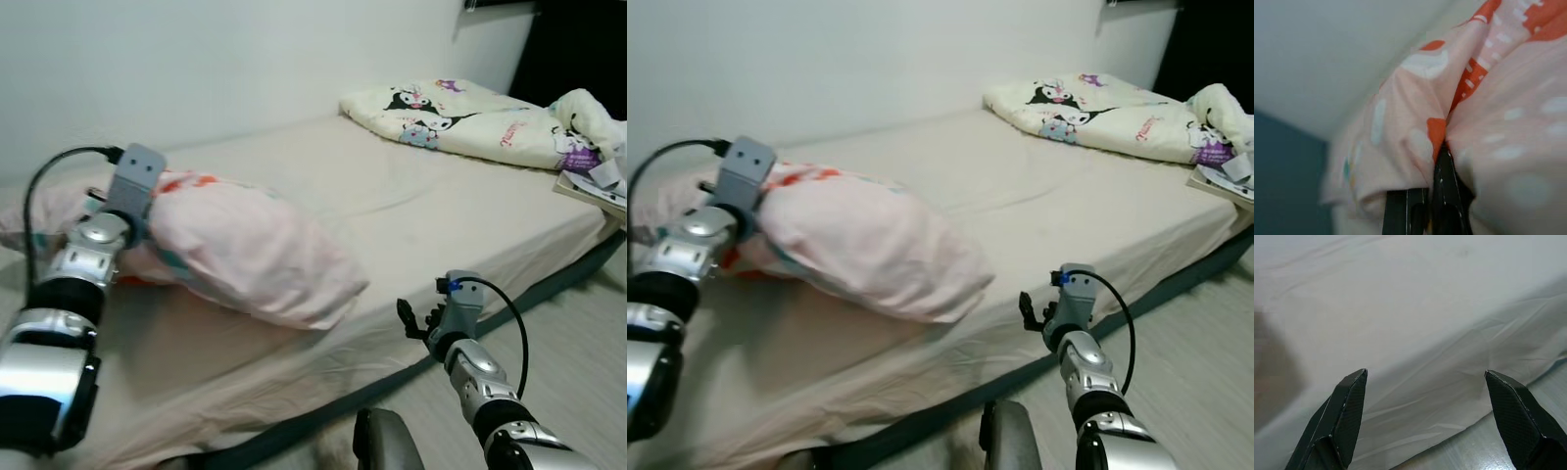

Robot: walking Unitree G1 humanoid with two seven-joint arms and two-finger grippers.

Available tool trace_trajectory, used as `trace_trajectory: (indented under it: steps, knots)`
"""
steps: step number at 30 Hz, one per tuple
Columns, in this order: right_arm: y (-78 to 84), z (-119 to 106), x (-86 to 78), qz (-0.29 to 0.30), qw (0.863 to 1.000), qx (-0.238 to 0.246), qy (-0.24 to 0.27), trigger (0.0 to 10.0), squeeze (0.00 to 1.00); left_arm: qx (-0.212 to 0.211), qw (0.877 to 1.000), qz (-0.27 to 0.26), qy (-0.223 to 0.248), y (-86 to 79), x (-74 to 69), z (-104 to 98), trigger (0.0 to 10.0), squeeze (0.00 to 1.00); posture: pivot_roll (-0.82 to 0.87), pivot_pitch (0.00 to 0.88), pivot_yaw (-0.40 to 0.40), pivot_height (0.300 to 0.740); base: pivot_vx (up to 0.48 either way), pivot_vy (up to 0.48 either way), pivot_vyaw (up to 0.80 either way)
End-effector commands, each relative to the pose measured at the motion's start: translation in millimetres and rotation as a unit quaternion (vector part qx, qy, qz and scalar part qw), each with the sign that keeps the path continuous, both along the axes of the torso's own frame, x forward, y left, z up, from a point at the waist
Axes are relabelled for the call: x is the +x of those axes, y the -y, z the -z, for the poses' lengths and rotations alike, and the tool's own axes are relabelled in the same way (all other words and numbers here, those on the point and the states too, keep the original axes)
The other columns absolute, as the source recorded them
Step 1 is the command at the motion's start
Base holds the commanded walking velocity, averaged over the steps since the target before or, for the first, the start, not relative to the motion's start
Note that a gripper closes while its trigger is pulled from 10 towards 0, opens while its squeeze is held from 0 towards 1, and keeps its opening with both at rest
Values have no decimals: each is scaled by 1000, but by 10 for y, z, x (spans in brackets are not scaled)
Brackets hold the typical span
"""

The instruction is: Clean up the room

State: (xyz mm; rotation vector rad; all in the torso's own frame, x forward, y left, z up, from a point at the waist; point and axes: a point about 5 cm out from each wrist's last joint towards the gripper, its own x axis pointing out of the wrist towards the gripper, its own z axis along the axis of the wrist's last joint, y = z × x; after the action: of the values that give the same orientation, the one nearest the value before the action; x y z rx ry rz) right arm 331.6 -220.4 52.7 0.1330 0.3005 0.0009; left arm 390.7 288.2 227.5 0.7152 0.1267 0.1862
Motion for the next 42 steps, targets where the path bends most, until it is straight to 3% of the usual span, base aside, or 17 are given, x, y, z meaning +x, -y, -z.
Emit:
trace_trajectory:
  steps: [1,2,4,6,13,15,17,20,24,26,31,34,38,39,40,41,42]
  knots:
    - [-24,13,-7,-1,1000,5,2,10000,0,93,995,-31,17,-140,-26,-137,0,0,-84,0,-4,400,0,0,0]
    - [-24,13,-7,-1,1000,5,2,10000,0,93,995,-31,17,-140,-26,-137,0,0,-84,0,-4,400,0,0,0]
    - [-12,-17,15,-1,1000,3,5,10000,0,205,977,-46,25,-240,-56,-266,0,0,-82,0,-4,400,0,0,0]
    - [-5,-32,24,0,1000,3,7,10000,0,271,960,-61,34,-295,-71,-391,0,0,-82,0,-4,400,0,0,0]
    - [-15,-24,17,2,1000,6,10,10000,0,359,927,-108,34,-451,-136,-532,0,0,-84,0,11,400,0,0,0]
    - [-17,-14,8,3,1000,7,10,10000,0,367,923,-111,32,-454,-137,-518,0,0,-84,0,11,400,0,0,0]
    - [-26,-3,-1,2,1000,9,11,10000,0,358,926,-115,23,-473,-146,-468,0,0,-87,0,17,400,0,0,0]
    - [-41,-2,-25,-4,999,22,29,10000,0,305,943,-131,-21,-594,-233,-165,0,0,-85,0,17,400,0,0,0]
    - [-45,-27,-37,-15,998,38,52,10000,0,278,950,-124,-69,-633,-334,240,0,0,-81,0,8,400,0,0,200]
    - [-41,-34,-32,-17,998,35,52,10000,0,260,955,-121,-79,-636,-359,327,0,0,-81,0,7,400,0,0,794]
    - [-39,-49,-20,-21,998,30,53,10000,0,192,971,-119,-83,-623,-374,419,0,0,-81,0,4,400,0,0,788]
    - [-48,-53,-20,-22,998,32,56,10000,0,77,987,-125,-68,-597,-362,452,0,0,-81,0,7,400,0,0,788]
    - [-51,-47,-27,-21,998,33,58,10000,0,58,990,-116,-51,-558,-330,414,0,0,-81,0,9,400,0,0,789]
    - [-46,-36,-38,-16,998,32,58,10000,0,53,993,-99,-22,-484,-274,338,0,0,-81,0,9,400,0,0,794]
    - [-36,-29,-44,-10,998,31,57,10000,0,56,994,-92,-9,-441,-243,296,4392,0,-82,0,11,400,0,0,794]
    - [-28,-25,-49,-6,998,31,57,10000,0,58,994,-87,-1,-413,-224,269,4392,0,-82,0,11,400,0,0,794]
    - [-17,-24,-52,-3,998,29,57,10000,0,56,995,-77,8,-373,-199,240,10000,0,-82,0,11,400,0,0,800]
